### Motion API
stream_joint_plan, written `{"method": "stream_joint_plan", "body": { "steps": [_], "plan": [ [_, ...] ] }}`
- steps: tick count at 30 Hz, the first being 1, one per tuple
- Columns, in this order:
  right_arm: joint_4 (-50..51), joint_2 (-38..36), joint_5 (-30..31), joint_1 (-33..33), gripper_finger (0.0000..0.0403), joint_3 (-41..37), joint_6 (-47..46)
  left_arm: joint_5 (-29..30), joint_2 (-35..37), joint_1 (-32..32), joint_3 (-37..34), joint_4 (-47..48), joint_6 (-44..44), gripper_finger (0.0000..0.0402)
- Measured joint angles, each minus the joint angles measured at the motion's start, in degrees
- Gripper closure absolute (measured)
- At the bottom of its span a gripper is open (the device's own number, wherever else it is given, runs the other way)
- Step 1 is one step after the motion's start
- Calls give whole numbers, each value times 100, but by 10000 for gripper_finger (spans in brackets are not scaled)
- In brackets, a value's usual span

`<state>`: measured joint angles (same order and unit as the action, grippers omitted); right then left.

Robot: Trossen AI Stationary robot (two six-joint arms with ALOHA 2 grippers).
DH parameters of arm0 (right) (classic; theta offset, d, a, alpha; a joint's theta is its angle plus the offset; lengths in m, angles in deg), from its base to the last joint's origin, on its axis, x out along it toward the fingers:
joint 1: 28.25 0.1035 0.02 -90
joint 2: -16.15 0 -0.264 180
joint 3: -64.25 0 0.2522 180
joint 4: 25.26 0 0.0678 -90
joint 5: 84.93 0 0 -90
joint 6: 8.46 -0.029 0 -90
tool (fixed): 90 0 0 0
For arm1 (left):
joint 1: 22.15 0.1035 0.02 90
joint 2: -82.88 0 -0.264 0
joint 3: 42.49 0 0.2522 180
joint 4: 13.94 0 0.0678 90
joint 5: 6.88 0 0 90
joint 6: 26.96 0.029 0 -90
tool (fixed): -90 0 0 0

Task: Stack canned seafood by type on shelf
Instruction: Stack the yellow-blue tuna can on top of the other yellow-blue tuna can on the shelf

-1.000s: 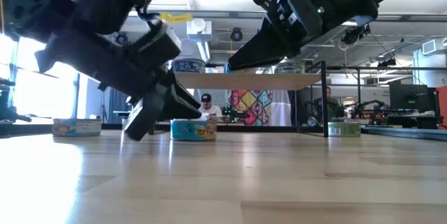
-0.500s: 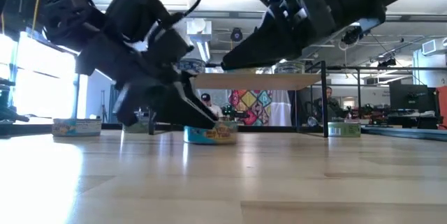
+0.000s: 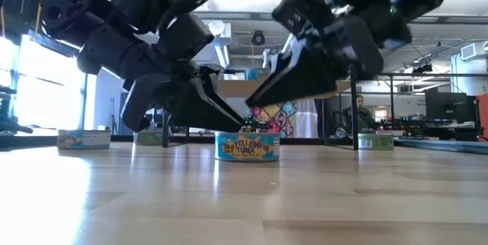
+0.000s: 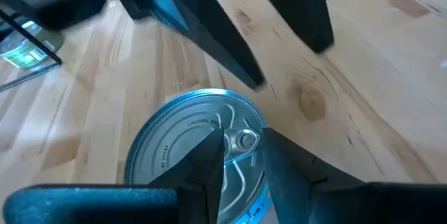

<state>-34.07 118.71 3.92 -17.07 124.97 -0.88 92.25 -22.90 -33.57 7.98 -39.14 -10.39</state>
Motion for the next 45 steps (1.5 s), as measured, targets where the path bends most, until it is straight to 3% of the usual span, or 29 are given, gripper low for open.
{"method": "stream_joint_plan", "body": {
  "steps": [7,18,22,26,32,38,45],
  "plan": [
    [-785,491,-435,-263,254,0,602,-90,0,2,-2,16,0,314],
    [168,500,3,-330,255,22,776,233,160,-153,-28,123,-14,314],
    [233,589,69,-331,281,28,763,554,505,-290,-18,324,176,314],
    [249,694,173,-358,333,14,483,850,737,-375,-20,927,167,314],
    [-1222,943,122,-570,397,-520,80,1072,683,-180,-86,1245,309,314],
    [-2401,991,-228,-647,401,-1059,-619,746,451,34,-101,1204,796,314],
    [-2876,876,-236,-632,403,-1165,-931,603,232,96,-101,1178,898,314]
  ]
}}
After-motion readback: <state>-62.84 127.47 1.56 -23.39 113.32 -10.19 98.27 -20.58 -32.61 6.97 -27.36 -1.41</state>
